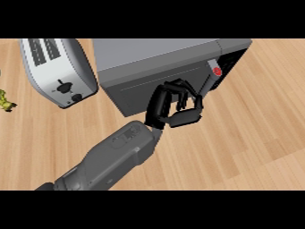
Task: Pick up the milk, place it into the microwave and close the microwave
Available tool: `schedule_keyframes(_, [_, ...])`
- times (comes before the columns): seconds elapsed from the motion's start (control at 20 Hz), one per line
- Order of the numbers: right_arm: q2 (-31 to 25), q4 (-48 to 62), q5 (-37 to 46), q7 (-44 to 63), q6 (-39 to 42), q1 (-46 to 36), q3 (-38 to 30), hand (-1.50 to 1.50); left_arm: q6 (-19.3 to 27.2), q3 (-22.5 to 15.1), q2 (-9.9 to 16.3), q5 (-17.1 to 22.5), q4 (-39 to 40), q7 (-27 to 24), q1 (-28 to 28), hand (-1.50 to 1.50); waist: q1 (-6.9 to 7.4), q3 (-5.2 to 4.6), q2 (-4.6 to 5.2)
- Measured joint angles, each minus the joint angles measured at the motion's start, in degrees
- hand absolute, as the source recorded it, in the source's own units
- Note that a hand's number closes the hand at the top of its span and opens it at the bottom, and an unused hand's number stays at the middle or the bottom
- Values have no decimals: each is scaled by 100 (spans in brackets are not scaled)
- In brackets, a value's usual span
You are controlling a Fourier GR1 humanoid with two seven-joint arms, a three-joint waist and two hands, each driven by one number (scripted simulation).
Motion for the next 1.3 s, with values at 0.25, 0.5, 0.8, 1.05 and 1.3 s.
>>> schedule_keyframes(0.25, [-176,128,-66,47,24,-141,-120,-150,-10,-36,0,139,38,-146,-22,150,-14,4,5])
schedule_keyframes(0.5, [-455,243,19,73,63,-269,-286,-150,8,-77,0,255,73,-285,-42,150,-30,8,11])
schedule_keyframes(0.8, [-691,466,29,55,127,-417,-449,-150,20,-139,0,375,109,-435,-80,150,-30,20,28])
schedule_keyframes(1.05, [-777,741,-124,49,237,-540,-481,-150,18,-216,0,488,126,-500,-135,150,-1,31,49])
schedule_keyframes(1.3, [-835,1049,-350,60,334,-676,-521,-150,6,-286,-1,593,148,-563,-184,150,24,36,64])
